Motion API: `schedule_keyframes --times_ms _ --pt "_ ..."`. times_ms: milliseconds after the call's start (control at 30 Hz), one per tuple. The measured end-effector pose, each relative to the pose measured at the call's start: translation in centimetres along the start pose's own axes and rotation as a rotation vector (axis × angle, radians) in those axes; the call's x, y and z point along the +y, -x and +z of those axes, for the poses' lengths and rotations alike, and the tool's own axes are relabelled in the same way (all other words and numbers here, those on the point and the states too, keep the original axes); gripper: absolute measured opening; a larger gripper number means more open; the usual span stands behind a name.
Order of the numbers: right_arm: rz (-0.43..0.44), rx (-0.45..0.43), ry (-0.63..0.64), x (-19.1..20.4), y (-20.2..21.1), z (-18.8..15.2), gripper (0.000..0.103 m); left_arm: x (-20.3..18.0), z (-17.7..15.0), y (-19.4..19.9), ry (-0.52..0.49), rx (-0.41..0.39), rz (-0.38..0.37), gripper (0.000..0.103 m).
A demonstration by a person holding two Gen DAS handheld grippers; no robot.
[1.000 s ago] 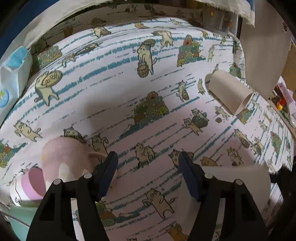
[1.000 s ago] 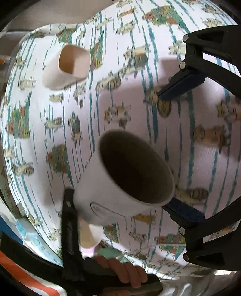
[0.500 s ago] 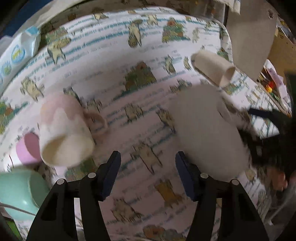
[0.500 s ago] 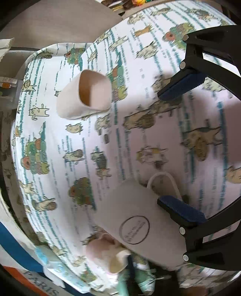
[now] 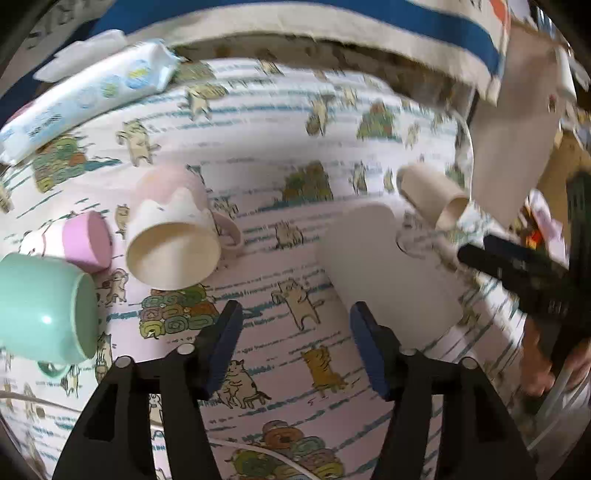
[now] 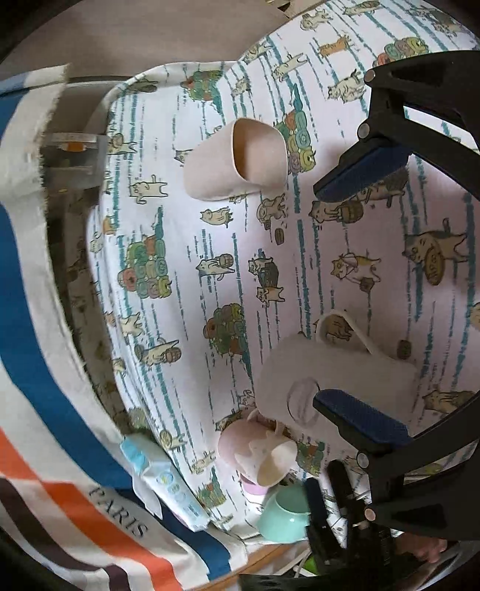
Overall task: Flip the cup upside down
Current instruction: 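Lower the white mug onto the table and open the right tool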
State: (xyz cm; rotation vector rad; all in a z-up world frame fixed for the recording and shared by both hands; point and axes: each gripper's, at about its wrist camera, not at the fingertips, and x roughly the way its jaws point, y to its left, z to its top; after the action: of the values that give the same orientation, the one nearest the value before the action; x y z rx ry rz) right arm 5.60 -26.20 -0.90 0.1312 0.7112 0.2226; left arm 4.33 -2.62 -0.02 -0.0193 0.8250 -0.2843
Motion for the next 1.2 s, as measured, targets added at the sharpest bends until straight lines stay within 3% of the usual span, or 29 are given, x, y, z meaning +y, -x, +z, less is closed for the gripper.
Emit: schedule_keyframes --times_ms 100,300,600,900,1200 --pt "-0.005 -0.001 -0.003 -0.5 1.0 -0.6 0.102 0.1 0.1 1.0 0.06 -0.053 0.0 0.078" --pt "-0.016 -0.057 -0.026 -1.9 3.5 -1.3 0.102 -1.2 -0.6 2.0 0.149 -0.118 -0.012 0.085" --pt "-0.043 -0.122 0.0 -3.2 5.5 -2.0 0.102 -6.3 -1.8 1.1 0.152 -0.138 0.002 0.096" --pt "-0.104 -0.175 -0.009 -5.5 6.9 -2.6 0.102 -8.9 -1.5 -2.0 0.155 -0.09 0.044 0.098" --pt "-0.181 -0.126 0.025 -6.3 5.5 -2.9 0.102 -9.9 -1.6 -4.7 0.162 -0.03 0.091 0.098"
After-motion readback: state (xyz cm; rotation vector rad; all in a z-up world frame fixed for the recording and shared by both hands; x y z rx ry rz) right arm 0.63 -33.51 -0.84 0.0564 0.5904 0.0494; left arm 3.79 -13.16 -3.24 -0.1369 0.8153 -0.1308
